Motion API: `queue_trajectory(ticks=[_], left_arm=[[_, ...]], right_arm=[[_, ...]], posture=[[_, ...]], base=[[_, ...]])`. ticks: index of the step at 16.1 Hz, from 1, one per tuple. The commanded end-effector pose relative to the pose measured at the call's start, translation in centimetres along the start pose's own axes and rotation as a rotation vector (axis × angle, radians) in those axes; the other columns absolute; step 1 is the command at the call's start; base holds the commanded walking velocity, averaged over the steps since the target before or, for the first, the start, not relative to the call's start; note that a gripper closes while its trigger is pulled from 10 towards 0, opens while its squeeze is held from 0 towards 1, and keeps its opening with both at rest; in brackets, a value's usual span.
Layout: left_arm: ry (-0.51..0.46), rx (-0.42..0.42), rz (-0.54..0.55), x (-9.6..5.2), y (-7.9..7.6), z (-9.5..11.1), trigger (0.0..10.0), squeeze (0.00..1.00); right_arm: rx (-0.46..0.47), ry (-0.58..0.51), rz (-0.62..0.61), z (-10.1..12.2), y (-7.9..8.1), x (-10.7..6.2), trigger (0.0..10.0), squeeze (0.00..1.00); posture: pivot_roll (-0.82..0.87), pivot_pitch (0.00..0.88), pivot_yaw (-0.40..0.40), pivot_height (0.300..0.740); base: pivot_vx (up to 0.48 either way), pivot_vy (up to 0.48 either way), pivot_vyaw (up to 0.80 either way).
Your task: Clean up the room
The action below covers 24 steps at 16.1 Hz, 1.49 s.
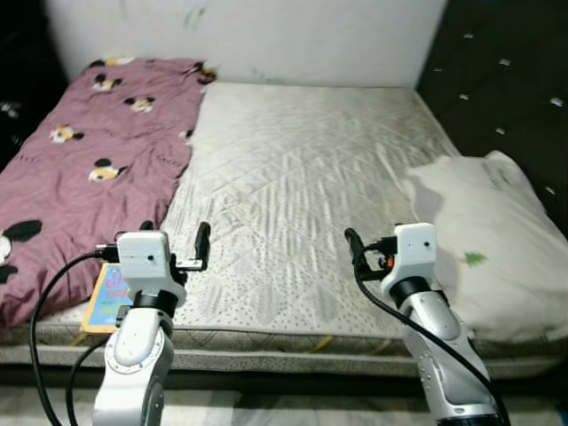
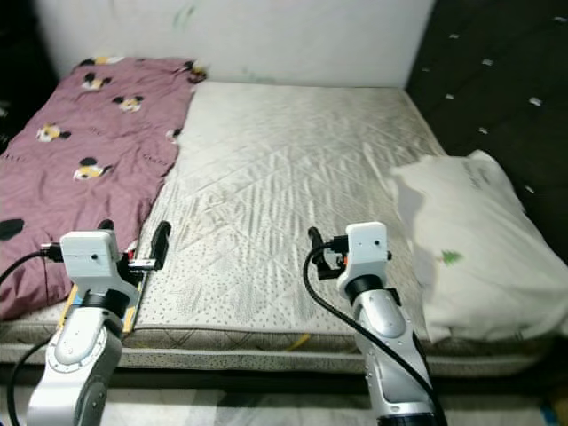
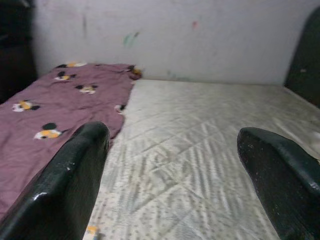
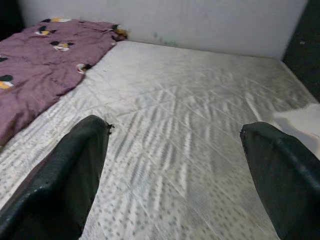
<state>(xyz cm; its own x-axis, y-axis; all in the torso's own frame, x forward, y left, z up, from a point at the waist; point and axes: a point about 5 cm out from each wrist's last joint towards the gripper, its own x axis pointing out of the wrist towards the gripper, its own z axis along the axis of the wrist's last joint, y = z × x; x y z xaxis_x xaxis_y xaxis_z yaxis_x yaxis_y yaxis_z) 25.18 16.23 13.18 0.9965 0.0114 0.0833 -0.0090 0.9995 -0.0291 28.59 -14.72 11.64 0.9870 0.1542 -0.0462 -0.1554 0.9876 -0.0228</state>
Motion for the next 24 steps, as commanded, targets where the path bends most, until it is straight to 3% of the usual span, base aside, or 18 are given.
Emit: queue_trajectory(ticks=[1,22,24], left_arm=[[-0.009,0.005,-0.003,-0.02,0.03,0.23,10.0,0.0],[0.003,0.018,0.019,0.04,0.04,-0.01,10.0,0.0],[0.017,-0.017,0.035,0.19,-0.09,-0.25,10.0,0.0]], right_arm=[[0.003,-0.005,-0.015,0.08,-0.29,0.0,10.0,0.0],[0.001,-0.003,-0.018,-0.02,-0.39,0.02,10.0,0.0],[-0.003,0.012,-0.012,-0.28,-0.46,0.1,10.0,0.0]], posture=[[-0.08,0.0,-0.02,0.74],[-0.08,0.0,-0.02,0.74],[-0.08,0.0,-0.026,0.74]], base=[[0.349,0.0,0.0],[0.015,0.0,0.0],[0.0,0.474,0.0]])
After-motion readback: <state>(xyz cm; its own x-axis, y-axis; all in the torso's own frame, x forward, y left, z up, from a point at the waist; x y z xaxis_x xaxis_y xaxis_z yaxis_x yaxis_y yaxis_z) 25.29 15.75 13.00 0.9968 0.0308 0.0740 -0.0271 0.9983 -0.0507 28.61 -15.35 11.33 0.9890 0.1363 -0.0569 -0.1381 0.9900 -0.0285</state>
